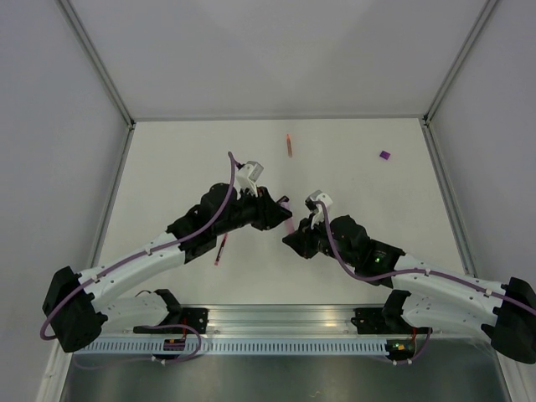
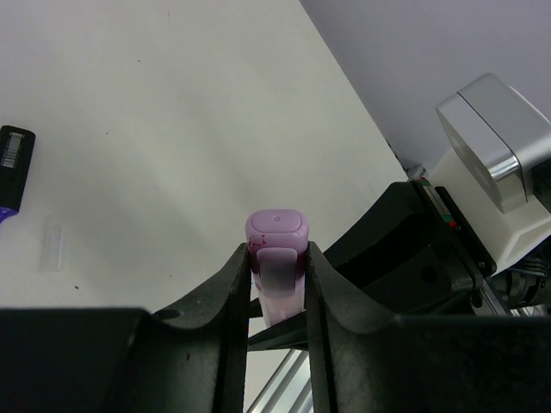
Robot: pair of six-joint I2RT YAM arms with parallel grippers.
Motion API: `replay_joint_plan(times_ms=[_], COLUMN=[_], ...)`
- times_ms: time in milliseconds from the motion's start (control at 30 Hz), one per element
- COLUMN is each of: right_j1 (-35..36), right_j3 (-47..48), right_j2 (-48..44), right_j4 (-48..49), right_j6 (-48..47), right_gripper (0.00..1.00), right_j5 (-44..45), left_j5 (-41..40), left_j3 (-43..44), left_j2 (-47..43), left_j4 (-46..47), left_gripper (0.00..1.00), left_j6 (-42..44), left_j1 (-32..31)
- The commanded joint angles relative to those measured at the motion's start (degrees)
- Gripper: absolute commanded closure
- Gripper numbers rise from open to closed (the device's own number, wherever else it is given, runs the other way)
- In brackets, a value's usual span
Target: Insert the pens into the pen caps
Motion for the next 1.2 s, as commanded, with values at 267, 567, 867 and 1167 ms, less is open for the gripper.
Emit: replay_joint_plan(times_ms=[267,567,867,1167], right_j1=[-0.3,-0.3,-0.3,-0.1], right_j3=[1.1,0.7,0.2,0.6], right_j2=[-2.2,-5.3,-8.0,-6.7], right_j4=[8.5,9.9,12.8,16.9], right_j6=[-1.2,-0.9,0.2,1.9], right_gripper=[1.0,1.0,1.0,1.0], right_j5=[-2.6,-9.4,-17.8,-29.5], left_j5=[7.3,7.0,1.1,9.4], left_j3=[-2.3,-2.1,-0.7,3.7], left_j2=[-4.9,-11.8,-22.8,-25.4], left_j4=[-1.8,-3.7,-8.2,-7.1], left_gripper=[0.39,0.18,0.05,0.02], left_j6=[2.3,6.7,12.9,19.7], left_j1=[-1.3,-1.3,-1.2,-1.2])
